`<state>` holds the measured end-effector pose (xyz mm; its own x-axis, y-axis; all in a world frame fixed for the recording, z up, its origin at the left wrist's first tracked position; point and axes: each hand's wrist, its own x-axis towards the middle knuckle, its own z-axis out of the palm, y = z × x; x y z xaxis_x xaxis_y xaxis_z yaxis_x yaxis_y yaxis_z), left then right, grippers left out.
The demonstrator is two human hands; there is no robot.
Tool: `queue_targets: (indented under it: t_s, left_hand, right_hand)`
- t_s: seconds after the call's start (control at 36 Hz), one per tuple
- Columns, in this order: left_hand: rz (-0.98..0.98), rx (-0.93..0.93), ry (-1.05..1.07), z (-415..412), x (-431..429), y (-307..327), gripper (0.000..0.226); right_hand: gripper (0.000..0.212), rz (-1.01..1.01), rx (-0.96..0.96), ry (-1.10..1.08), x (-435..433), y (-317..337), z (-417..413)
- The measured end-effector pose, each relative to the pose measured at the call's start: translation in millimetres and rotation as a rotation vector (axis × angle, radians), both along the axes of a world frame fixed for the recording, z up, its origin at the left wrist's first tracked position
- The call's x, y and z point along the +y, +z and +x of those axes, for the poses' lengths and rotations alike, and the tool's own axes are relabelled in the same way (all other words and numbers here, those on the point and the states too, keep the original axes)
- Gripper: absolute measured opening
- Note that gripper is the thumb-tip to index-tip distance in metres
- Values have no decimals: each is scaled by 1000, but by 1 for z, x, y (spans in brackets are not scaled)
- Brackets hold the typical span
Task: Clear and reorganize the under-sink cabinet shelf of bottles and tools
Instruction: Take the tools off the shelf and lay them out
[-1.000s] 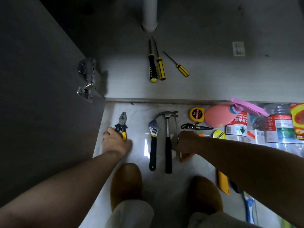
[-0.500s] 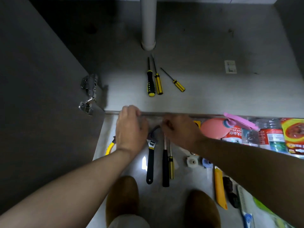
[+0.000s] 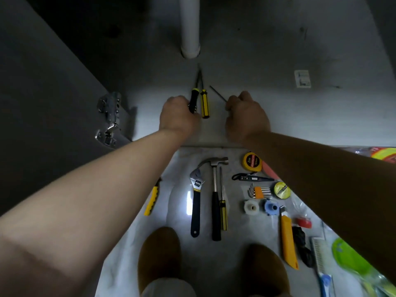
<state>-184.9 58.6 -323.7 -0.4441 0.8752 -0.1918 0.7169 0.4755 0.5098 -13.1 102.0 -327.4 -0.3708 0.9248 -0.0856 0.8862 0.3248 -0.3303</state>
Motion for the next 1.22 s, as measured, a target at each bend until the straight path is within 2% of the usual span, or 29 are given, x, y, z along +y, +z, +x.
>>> queue_targets:
  t_s: [0.11,0.19,0.28,0.36,0.44,0.53,0.69,0.78,0.86,1.0,1.08,1.22]
  left_hand:
    - [2,29,33,1,-36,-1,25]
    - [96,-34,8,6,-81,-8,13]
    - [156,-163,-28,8,-132,-19,12]
    - [59,-168,-120,2,-172,-38,20]
    - [-82,-175,-157,-8,-194,-59,22]
    - [-141,-206,-131,-15,-202,-73,22]
    - [-297,-157,-140,-19,-191,-89,21]
    - [-374,-116,-148,-15,-186,-90,24]
    - [-428,-92,-148,-13,-183,-89,28]
    - [-461,-32,-114,-13,-184,-84,30]
    - [-380,17,-79,-9,-179,-74,30]
    - [55,-1,-60,6,-145,-43,14]
  right_hand:
    - [20,11,27,-52,-21,1,10]
    - [16,-27,105,-59,-40,1,19]
    - [13,-14,275,52,-62,0,28]
    - [22,-75,410,165,-88,-4,37]
    - [25,-227,367,188,-115,-19,44]
    - [30,-479,313,155,-134,-37,43]
    - [28,-800,100,119,-145,-61,29]
    - [37,-815,-39,148,-147,-63,17]
    - [40,-740,-150,145,-149,-63,5]
    - [49,-744,-131,110,-151,-64,-2]
    - [46,-780,-55,109,-149,-62,3]
    - [42,-795,86,77,-140,-59,12]
